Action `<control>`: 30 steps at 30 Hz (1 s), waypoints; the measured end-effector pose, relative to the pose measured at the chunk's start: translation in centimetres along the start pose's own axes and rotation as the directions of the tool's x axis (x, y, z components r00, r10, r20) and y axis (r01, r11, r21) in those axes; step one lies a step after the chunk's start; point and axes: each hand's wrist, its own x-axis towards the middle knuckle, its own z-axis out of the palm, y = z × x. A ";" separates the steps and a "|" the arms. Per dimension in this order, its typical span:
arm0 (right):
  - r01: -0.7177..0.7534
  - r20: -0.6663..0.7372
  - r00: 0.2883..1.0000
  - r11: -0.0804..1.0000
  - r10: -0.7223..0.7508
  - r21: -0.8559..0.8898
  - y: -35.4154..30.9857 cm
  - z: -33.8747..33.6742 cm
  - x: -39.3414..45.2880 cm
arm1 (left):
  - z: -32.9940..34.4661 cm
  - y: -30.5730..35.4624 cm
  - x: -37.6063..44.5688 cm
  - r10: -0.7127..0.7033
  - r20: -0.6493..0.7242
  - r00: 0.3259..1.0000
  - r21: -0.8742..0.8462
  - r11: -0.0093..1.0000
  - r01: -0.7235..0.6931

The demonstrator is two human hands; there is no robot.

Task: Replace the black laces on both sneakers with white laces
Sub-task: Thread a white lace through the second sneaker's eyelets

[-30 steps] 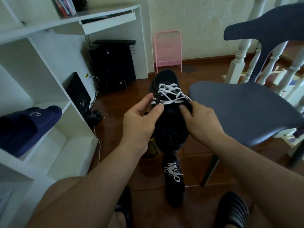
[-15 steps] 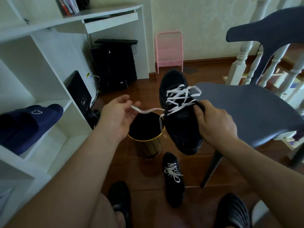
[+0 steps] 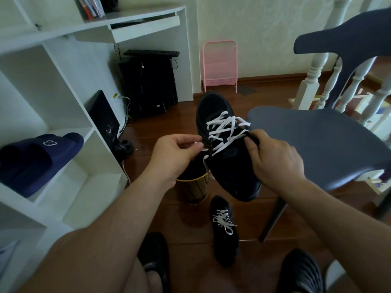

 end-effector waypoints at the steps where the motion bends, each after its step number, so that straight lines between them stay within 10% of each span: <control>1: 0.006 -0.003 1.000 1.000 -0.006 -0.003 0.0 0.0 0.0 | -0.6 0.1 0.3 0.002 -0.023 1.000 0.015 1.000 -0.002; 8: 0.006 -0.023 1.000 1.000 -0.006 0.003 0.1 -0.4 -0.1 | -3.4 0.4 1.2 0.293 -0.136 0.946 0.539 0.823 -0.178; 17: 0.002 -0.032 1.000 1.000 -0.001 0.027 -0.2 -0.3 0.2 | 0.9 -0.5 -0.3 0.079 0.091 0.993 0.058 0.995 -0.084; 23: 0.024 -0.031 0.999 1.000 -0.024 0.016 -0.1 -0.3 0.1 | 0.6 -0.5 -0.5 0.072 0.164 0.984 0.155 0.983 -0.097; 30: 0.021 -0.068 0.997 0.999 -0.020 0.025 0.4 -0.5 0.4 | -4.3 -0.4 2.4 0.233 -0.224 0.946 0.456 0.883 -0.109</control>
